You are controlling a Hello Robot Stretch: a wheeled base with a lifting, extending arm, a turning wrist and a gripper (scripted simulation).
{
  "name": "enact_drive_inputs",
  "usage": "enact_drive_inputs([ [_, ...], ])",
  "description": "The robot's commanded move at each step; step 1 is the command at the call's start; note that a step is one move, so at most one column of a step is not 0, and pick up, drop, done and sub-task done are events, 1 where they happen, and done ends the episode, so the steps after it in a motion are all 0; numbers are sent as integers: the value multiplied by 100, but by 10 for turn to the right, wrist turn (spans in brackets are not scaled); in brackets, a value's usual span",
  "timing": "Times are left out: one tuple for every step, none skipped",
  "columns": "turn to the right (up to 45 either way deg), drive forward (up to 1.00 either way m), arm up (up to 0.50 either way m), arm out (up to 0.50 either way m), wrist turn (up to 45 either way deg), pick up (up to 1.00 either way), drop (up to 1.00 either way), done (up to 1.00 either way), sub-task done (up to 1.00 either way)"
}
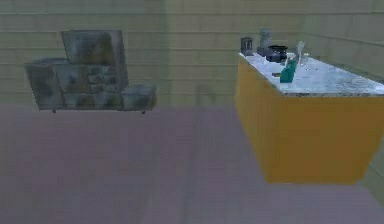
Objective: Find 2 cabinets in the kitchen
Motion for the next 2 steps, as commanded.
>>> enact_drive_inputs([
  [0, 100, 0, 0, 0, 0, 0, 0, 0],
  [30, 0, 0, 0, 0, 0, 0, 0, 0],
])
